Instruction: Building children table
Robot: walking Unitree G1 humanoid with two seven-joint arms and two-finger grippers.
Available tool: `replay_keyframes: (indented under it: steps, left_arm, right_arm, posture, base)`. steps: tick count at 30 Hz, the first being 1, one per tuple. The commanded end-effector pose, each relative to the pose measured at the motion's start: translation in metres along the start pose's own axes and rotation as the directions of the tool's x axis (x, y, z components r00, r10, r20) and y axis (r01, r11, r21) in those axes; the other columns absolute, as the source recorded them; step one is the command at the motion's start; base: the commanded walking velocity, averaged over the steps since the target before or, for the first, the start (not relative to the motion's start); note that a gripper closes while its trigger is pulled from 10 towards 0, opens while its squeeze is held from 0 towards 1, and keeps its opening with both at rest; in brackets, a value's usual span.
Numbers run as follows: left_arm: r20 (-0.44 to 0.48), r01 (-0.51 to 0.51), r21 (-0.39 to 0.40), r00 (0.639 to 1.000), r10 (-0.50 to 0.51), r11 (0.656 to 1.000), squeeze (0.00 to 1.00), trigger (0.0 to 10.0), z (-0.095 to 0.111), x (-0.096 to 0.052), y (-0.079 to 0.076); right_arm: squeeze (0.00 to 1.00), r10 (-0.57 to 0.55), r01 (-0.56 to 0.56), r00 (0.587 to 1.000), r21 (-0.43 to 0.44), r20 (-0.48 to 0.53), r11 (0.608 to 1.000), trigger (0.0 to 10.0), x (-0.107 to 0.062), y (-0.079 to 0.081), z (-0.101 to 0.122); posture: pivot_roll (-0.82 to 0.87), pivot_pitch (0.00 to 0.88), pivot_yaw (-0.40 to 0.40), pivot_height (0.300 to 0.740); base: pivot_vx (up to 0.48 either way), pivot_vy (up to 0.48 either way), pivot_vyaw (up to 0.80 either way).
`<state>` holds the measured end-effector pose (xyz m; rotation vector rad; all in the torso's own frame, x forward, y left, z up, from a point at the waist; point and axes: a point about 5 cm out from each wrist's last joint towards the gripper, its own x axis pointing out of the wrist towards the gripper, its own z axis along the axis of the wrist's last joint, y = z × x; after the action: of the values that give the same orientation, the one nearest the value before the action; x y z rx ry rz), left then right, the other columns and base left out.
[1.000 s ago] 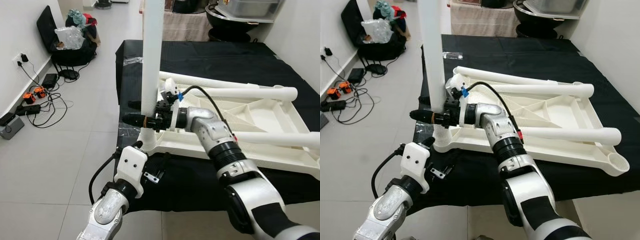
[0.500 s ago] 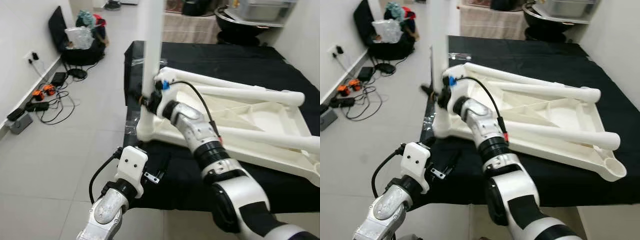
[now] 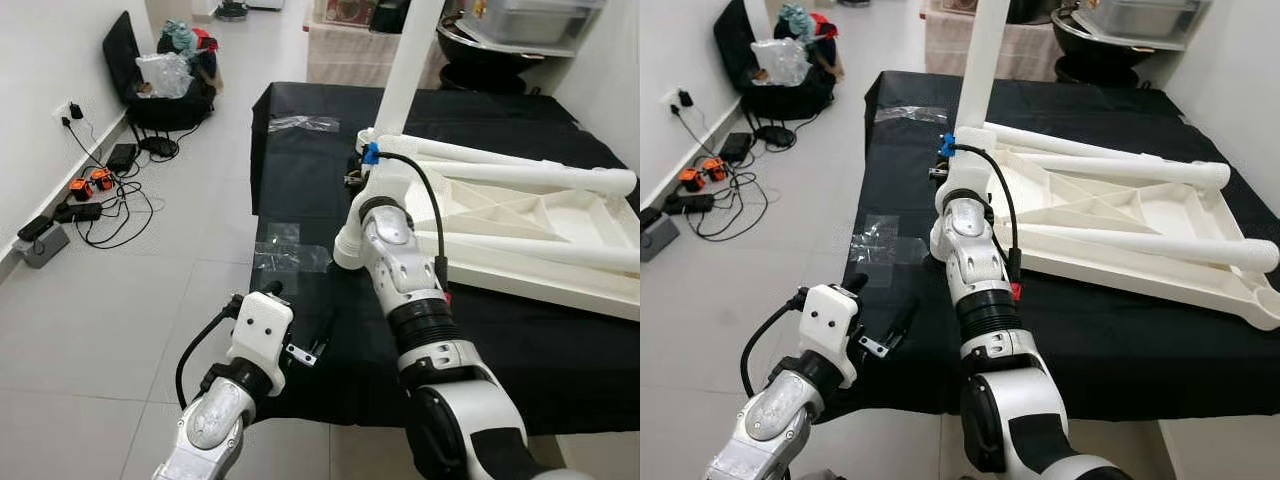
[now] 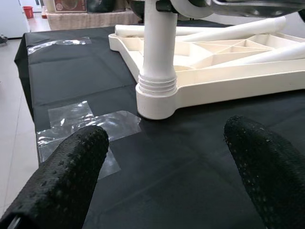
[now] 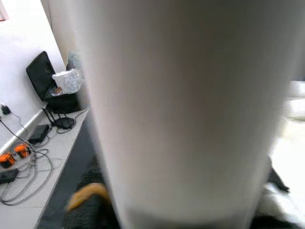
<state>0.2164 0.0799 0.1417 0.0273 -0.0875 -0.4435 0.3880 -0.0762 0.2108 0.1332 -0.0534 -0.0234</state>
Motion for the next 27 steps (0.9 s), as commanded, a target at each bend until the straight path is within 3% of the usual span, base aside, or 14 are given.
replay_keyframes:
  steps: [1, 2, 3, 9, 10, 12, 13, 15, 17, 18, 19, 20, 24, 27]
  left_arm:
    - [-0.009, -0.001, 0.003, 1.0, 0.001, 1.0, 0.0, 10.0, -0.002, 0.0, 0.0]
    - [-0.01, 0.001, 0.003, 1.0, -0.001, 1.0, 0.0, 10.0, -0.003, 0.0, 0.0]
    - [-0.01, 0.002, 0.002, 1.0, -0.001, 1.0, 0.0, 10.0, -0.003, 0.0, 0.0]
    - [-0.009, 0.001, 0.002, 1.0, -0.001, 1.0, 0.0, 10.0, -0.003, 0.0, 0.0]
    - [-0.01, 0.003, 0.001, 1.0, -0.003, 1.0, 0.0, 10.0, -0.003, 0.0, 0.0]
    - [-0.01, 0.003, 0.001, 1.0, -0.003, 1.0, 0.0, 10.0, -0.003, 0.0, 0.0]
    - [-0.01, 0.004, 0.001, 1.0, -0.004, 1.0, 0.0, 10.0, -0.003, 0.0, 0.0]
    - [-0.01, 0.006, 0.002, 1.0, -0.006, 1.0, 0.0, 10.0, -0.003, 0.0, 0.0]
    - [-0.01, 0.006, 0.002, 1.0, -0.006, 1.0, 0.0, 10.0, -0.003, 0.0, 0.0]
    - [-0.009, 0.006, 0.003, 1.0, -0.006, 1.0, 0.0, 10.0, -0.003, -0.001, 0.0]
    - [-0.009, 0.006, 0.003, 1.0, -0.006, 1.0, 0.0, 10.0, -0.003, -0.001, 0.0]
    - [-0.01, 0.006, 0.004, 1.0, -0.006, 1.0, 0.0, 10.0, -0.003, -0.001, 0.0]
    - [-0.011, 0.005, 0.005, 1.0, -0.005, 1.0, 0.0, 10.0, -0.003, -0.001, 0.0]
    - [-0.011, 0.005, 0.004, 1.0, -0.005, 1.0, 0.0, 10.0, -0.003, -0.001, 0.0]
  right_arm:
    - [1.0, 0.065, -0.067, 0.996, 0.025, 0.064, 0.997, 10.0, 0.003, 0.008, 0.013]
    - [1.0, 0.083, -0.084, 0.991, 0.005, 0.108, 0.996, 10.0, 0.004, 0.01, 0.021]
    - [0.0, 0.1, -0.101, 0.986, -0.003, 0.13, 0.995, 10.0, 0.006, 0.008, 0.025]
    - [0.0, 0.19, -0.19, 0.976, -0.007, 0.104, 0.982, 10.0, 0.012, 0.001, 0.025]
    - [0.0, 0.379, -0.379, 0.925, 0.042, 0.019, 0.924, 10.0, 0.014, -0.002, 0.016]
    - [0.0, 0.379, -0.379, 0.925, 0.042, 0.019, 0.924, 10.0, 0.014, -0.002, 0.016]
    - [0.0, 0.55, -0.546, 0.835, 0.083, -0.022, 0.833, 10.0, 0.009, 0.003, 0.011]
    - [0.0, 0.865, -0.853, 0.5, 0.149, -0.044, 0.501, 10.0, -0.012, 0.009, 0.004]
    - [0.0, 0.865, -0.853, 0.5, 0.149, -0.044, 0.501, 10.0, -0.012, 0.009, 0.004]
    - [0.0, 0.94, -0.927, 0.339, 0.154, -0.049, 0.342, 10.0, -0.023, 0.009, 0.002]
    - [0.0, 0.94, -0.927, 0.339, 0.154, -0.049, 0.342, 10.0, -0.023, 0.009, 0.002]
    - [0.0, 0.974, -0.959, 0.223, 0.171, -0.05, 0.228, 10.0, -0.03, 0.009, 0.0]
    - [0.0, 0.991, -0.975, 0.118, 0.181, -0.069, 0.129, 10.0, -0.033, 0.014, -0.004]
    - [0.0, 0.988, -0.977, 0.125, 0.162, -0.091, 0.139, 10.0, -0.031, 0.017, -0.008]
  posture:
    - [0.07, 0.043, -0.109, 0.74]
    - [0.07, 0.042, -0.109, 0.74]
    - [0.07, 0.042, -0.111, 0.74]
    - [0.07, 0.04, -0.108, 0.74]
    - [0.07, 0.04, -0.106, 0.74]
    - [0.07, 0.04, -0.106, 0.74]
    - [0.07, 0.039, -0.108, 0.74]
    - [0.08, 0.041, -0.105, 0.74]
    - [0.08, 0.041, -0.105, 0.74]
    - [0.08, 0.041, -0.108, 0.74]
    - [0.08, 0.041, -0.108, 0.74]
    - [0.09, 0.042, -0.109, 0.74]
    - [0.09, 0.044, -0.108, 0.74]
    - [0.09, 0.043, -0.11, 0.74]
  base:
    - [0.0, 0.0, 0.0]
    - [0.0, 0.0, 0.0]
    - [0.0, 0.0, 0.0]
    - [0.0, 0.0, 0.0]
    - [0.0, 0.0, 0.0]
    - [0.0, 0.0, 0.0]
    - [0.0, 0.0, 0.0]
    - [0.0, 0.0, 0.0]
    - [0.0, 0.0, 0.0]
    - [0.0, 0.0, 0.0]
    - [0.0, 0.0, 0.0]
    - [0.0, 0.0, 0.0]
    - [0.0, 0.0, 0.0]
    - [0.0, 0.0, 0.0]
